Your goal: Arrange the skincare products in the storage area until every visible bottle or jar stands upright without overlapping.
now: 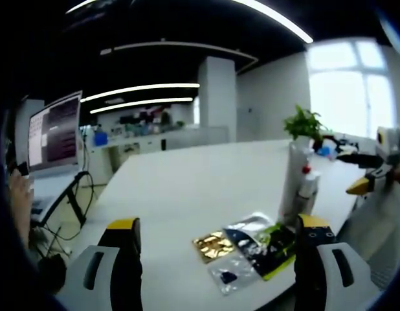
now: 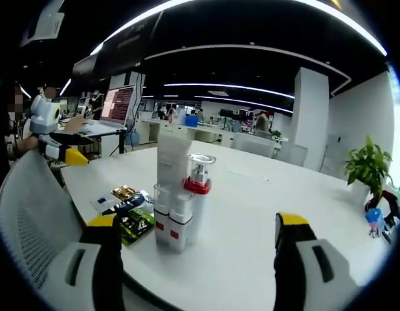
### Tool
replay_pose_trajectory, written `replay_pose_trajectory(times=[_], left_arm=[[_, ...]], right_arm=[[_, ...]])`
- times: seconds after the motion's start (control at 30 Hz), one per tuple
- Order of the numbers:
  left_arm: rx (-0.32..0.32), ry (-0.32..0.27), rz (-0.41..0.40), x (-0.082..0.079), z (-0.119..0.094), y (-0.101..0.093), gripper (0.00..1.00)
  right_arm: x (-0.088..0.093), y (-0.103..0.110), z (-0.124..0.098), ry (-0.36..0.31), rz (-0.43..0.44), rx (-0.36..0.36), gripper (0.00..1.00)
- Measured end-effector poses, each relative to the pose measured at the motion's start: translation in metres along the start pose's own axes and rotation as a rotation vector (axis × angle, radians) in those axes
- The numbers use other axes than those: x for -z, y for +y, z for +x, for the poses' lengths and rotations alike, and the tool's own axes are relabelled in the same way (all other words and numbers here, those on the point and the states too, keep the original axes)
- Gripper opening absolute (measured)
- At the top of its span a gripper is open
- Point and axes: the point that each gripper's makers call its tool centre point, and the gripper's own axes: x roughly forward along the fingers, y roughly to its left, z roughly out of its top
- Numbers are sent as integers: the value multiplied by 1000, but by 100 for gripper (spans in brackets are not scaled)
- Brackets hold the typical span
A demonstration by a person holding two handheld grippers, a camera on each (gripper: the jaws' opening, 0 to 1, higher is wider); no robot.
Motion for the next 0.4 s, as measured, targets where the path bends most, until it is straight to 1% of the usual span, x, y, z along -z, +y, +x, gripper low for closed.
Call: replay_pose_trajectory(times=[0.4], left_arm=[[-3,5,0,1,0,1,96]], right_arm=[[1,0,0,6,-1,-1,99]])
